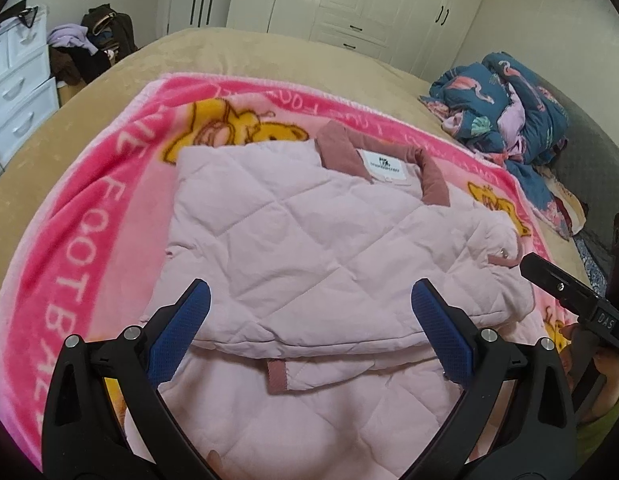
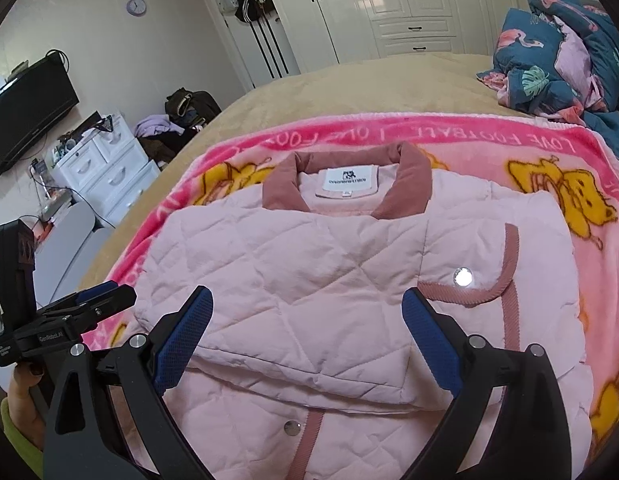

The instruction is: Fold large clothes

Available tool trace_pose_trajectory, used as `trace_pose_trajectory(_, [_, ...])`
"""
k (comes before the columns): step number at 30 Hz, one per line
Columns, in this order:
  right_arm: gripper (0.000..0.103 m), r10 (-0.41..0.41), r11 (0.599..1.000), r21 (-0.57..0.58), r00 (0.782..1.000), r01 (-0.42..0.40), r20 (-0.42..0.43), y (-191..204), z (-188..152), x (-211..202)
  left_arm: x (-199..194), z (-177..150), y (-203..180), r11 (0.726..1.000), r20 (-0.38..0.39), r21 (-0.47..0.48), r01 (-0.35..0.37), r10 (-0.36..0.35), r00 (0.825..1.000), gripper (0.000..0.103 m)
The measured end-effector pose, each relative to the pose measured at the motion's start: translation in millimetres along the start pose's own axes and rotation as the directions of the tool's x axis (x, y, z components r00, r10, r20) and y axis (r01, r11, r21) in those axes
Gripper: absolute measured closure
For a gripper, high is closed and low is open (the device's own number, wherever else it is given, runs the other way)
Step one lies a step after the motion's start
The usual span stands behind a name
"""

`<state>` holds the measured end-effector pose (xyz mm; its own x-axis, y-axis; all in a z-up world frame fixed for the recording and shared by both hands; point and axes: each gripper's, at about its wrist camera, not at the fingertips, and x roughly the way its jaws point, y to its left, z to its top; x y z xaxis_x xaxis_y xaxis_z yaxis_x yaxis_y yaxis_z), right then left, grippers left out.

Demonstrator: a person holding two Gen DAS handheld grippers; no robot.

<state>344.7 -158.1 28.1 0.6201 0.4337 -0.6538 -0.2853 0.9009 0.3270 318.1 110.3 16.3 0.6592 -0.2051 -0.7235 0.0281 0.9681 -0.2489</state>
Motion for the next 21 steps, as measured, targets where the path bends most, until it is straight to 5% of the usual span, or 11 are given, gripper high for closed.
trace_pose_trajectory(21, [0.007, 0.03, 0.999, -0.026, 0.996, -0.028, 0.088, 20.6, 2.0, -52.1, -67.2, 1.9, -18.3, 0.999, 0.114, 0.042, 0.012, -0.017, 0.993, 0.008])
